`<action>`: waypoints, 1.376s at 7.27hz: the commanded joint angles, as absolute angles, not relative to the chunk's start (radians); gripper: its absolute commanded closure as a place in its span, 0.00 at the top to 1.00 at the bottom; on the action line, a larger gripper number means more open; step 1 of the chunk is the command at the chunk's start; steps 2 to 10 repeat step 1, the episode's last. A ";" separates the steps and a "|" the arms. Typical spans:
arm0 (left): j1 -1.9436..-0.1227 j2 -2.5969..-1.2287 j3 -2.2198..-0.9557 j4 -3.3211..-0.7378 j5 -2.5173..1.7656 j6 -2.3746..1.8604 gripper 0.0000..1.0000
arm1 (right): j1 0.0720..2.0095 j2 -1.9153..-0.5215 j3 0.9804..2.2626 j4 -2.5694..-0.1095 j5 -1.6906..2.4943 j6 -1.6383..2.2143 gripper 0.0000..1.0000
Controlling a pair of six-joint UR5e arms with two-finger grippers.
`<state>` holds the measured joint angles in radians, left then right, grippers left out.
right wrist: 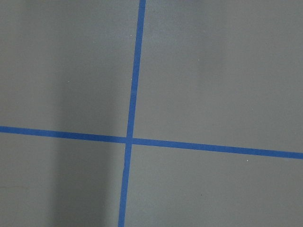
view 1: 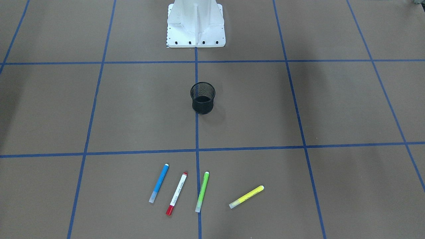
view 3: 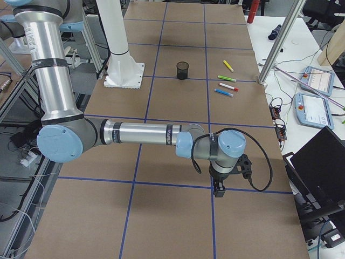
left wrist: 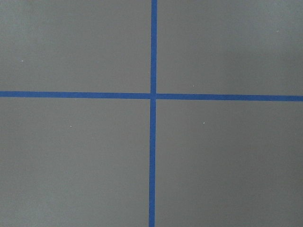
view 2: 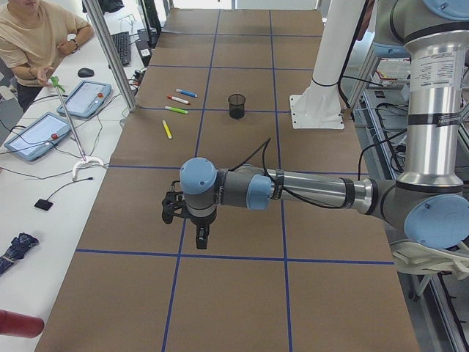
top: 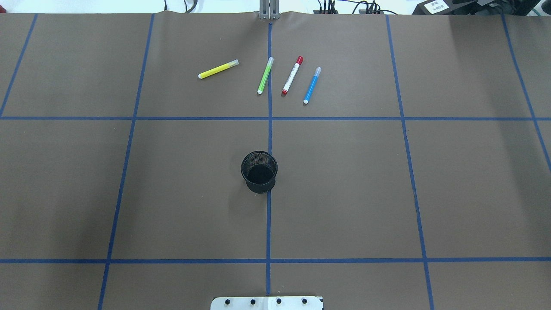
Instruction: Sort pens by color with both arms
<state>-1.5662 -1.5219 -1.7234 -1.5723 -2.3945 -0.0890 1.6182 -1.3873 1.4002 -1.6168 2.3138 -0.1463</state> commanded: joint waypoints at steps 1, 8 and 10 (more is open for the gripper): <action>-1.566 -1.523 -1.724 -1.572 -2.395 -0.090 1.00 | 1.615 -1.391 1.397 -1.608 2.313 -0.143 0.99; -1.566 -1.523 -1.724 -1.572 -2.395 -0.090 1.00 | 1.615 -1.391 1.397 -1.608 2.313 -0.143 0.99; -1.566 -1.523 -1.724 -1.572 -2.395 -0.090 1.00 | 1.615 -1.391 1.397 -1.608 2.313 -0.143 0.99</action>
